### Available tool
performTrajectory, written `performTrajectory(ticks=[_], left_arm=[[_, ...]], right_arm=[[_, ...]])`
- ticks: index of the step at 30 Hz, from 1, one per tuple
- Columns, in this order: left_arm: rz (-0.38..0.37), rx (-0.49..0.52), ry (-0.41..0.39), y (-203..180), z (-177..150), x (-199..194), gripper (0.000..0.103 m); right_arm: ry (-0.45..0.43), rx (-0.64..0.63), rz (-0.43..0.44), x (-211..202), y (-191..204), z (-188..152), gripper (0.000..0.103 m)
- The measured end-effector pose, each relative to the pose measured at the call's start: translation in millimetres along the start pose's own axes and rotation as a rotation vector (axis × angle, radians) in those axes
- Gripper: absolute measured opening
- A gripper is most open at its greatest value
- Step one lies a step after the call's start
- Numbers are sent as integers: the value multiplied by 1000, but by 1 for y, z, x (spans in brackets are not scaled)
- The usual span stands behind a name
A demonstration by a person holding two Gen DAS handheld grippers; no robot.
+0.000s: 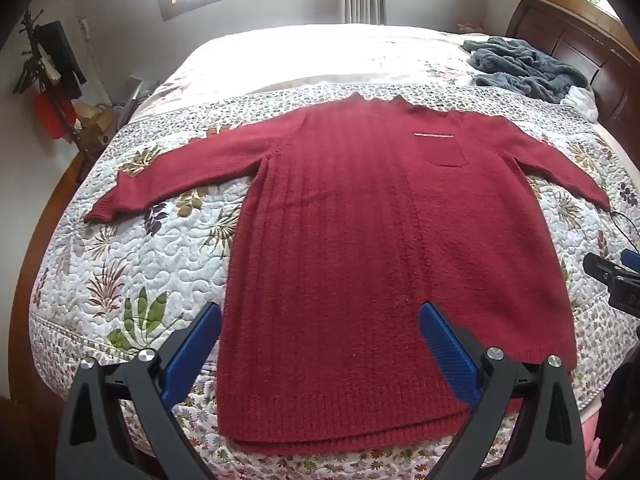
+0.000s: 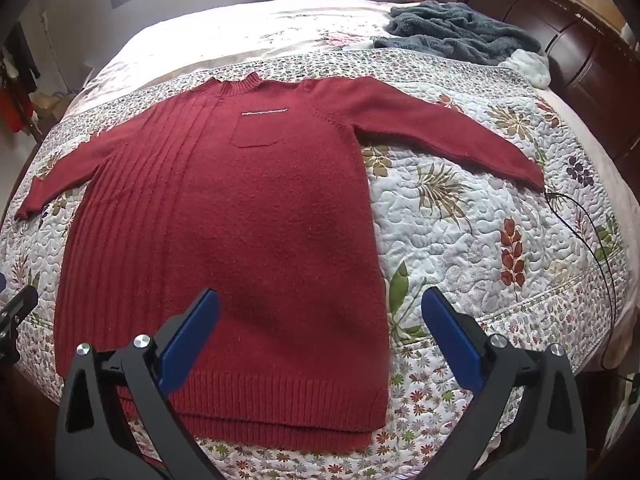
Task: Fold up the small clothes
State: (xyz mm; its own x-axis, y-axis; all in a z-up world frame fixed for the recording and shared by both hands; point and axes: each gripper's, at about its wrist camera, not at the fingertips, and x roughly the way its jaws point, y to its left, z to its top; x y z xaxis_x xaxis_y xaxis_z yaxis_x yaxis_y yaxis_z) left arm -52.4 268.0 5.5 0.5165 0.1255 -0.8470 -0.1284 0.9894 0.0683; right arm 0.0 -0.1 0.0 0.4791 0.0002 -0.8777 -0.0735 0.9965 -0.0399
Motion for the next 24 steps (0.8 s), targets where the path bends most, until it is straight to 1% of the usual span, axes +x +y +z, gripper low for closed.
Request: performTrajectory(ticks=[7, 14, 21, 24], left_arm=[[1, 4, 5, -1, -1, 2, 99], [3, 4, 8, -1, -2, 4, 99], [4, 7, 5, -1, -2, 4, 99], [5, 5, 4, -1, -2, 3, 99]], right_arm=[[-5, 1, 4, -1, -2, -2, 100], [22, -9, -8, 8, -4, -5, 100], [15, -5, -4, 9, -4, -4, 100], [74, -19, -25, 9, -3, -3, 100]])
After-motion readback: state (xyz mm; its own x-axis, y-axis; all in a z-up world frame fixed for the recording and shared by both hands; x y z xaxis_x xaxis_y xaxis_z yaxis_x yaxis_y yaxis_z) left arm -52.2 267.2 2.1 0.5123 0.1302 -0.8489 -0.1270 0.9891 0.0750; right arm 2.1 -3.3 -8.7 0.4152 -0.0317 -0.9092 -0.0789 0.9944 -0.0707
